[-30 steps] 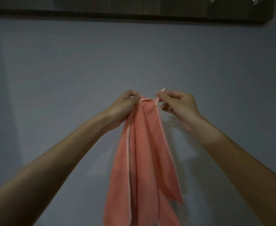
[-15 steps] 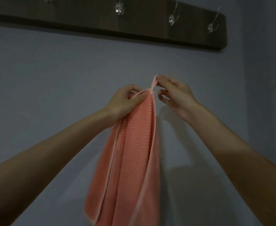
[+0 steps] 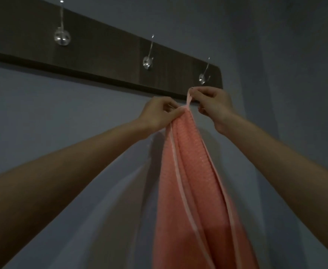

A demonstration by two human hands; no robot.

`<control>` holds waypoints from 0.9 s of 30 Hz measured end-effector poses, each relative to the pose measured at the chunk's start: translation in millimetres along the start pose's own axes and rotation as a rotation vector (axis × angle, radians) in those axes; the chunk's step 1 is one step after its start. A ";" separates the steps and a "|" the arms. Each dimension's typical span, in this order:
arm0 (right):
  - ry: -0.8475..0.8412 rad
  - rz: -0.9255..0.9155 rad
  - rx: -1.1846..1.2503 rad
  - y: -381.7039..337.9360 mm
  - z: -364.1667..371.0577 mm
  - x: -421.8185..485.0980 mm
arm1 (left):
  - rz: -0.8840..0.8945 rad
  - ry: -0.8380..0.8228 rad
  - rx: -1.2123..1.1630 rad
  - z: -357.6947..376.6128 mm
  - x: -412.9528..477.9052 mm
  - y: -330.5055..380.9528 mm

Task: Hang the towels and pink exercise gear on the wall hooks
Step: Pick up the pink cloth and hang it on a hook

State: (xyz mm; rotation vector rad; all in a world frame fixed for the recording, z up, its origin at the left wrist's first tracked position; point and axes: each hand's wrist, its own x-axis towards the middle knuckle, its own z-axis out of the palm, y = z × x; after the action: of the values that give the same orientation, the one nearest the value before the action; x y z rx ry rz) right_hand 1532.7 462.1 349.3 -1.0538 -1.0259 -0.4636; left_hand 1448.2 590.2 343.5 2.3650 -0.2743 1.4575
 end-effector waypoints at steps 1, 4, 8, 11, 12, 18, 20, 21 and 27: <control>0.018 -0.030 -0.013 3.0 -7.7 13.9 | 0.010 0.009 0.010 9.3 15.1 1.4; 0.065 -0.082 -0.094 13.5 -29.3 53.6 | 0.125 0.064 0.205 30.2 53.4 2.9; 0.065 -0.118 -0.172 28.1 -50.3 96.3 | 0.290 0.194 0.651 45.7 94.3 -1.7; 0.065 -0.134 -0.153 37.9 -55.6 120.7 | 0.253 0.224 0.628 55.5 115.8 -7.3; 0.073 -0.143 -0.142 40.8 -56.4 127.6 | 0.244 0.252 0.575 60.2 121.1 -9.3; -0.007 -0.296 -0.249 48.7 -63.5 144.5 | 0.125 0.238 0.454 88.0 127.6 -6.7; -0.023 -0.335 -0.263 49.1 -64.6 146.1 | 0.080 0.170 0.462 94.1 128.0 -6.3; -0.025 -0.346 -0.270 49.5 -64.6 147.2 | 0.073 0.157 0.469 96.3 129.0 -6.4; 0.032 -0.334 -0.285 54.2 -67.6 164.4 | 0.127 0.384 0.583 100.4 135.4 -12.0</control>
State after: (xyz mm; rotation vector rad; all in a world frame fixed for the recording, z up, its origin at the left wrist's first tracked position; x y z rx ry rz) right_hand 1683.8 450.8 457.1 -1.1238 -1.1347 -0.9171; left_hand 1596.2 564.5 420.6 2.4305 0.1232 2.2563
